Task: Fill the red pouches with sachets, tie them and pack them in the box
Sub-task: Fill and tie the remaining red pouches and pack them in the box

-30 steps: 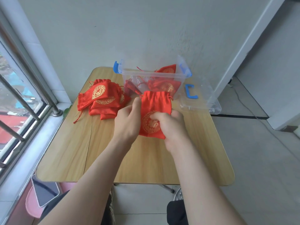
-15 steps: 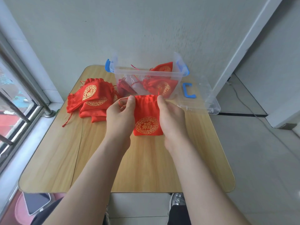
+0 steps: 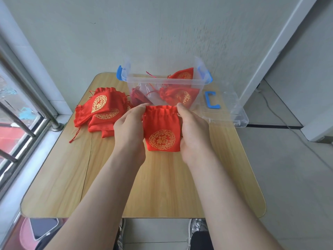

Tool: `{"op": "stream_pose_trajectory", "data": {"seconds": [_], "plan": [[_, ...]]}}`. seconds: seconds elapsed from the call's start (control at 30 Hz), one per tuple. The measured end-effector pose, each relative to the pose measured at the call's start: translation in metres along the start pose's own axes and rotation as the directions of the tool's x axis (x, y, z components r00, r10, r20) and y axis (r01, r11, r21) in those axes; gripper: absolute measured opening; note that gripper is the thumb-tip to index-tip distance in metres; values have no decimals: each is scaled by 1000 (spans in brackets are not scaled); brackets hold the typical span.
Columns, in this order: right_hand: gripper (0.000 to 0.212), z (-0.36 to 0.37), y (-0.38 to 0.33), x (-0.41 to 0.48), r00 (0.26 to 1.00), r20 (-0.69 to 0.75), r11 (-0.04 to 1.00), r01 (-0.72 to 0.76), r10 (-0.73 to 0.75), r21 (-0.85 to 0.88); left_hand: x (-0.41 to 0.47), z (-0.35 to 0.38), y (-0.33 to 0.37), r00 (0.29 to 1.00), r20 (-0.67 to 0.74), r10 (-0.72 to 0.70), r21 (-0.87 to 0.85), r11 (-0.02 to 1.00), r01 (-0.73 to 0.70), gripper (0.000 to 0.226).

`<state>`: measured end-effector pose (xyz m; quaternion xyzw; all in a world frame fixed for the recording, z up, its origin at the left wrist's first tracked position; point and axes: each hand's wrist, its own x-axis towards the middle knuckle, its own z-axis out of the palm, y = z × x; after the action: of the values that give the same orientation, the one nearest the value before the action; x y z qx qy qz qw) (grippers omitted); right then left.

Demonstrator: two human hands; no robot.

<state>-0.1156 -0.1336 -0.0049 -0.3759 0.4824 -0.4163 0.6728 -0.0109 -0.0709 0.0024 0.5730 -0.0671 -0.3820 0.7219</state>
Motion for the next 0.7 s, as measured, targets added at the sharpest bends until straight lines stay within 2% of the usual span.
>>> {"op": "stream_pose_trajectory", "data": {"seconds": [0.13, 0.23, 0.33, 0.47, 0.57, 0.7], "plan": [[14, 0, -4, -1, 1000, -17, 999, 8, -7, 41, -1, 0, 3, 1000, 0, 12, 9, 1000, -12, 12], [11, -4, -9, -1, 997, -72, 990, 6, 4, 139, -1, 0, 4, 1000, -10, -8, -26, 1000, 8, 13], [6, -9, -12, 1, 986, -165, 983, -9, 40, 183, 2, -2, 4, 997, -70, -25, -51, 998, 22, 14], [13, -11, -12, 0, 968, -245, 982, -7, 55, 190, 7, -2, 2, 976, -217, 24, -41, 999, -33, 14], [20, -12, -16, -5, 968, -244, 965, 2, 64, 262, 12, -3, 2, 968, -250, 15, -111, 993, -44, 16], [19, -12, -20, -12, 961, -260, 949, -6, 92, 315, 14, -6, 5, 978, -206, -43, -247, 969, -9, 14]]}}
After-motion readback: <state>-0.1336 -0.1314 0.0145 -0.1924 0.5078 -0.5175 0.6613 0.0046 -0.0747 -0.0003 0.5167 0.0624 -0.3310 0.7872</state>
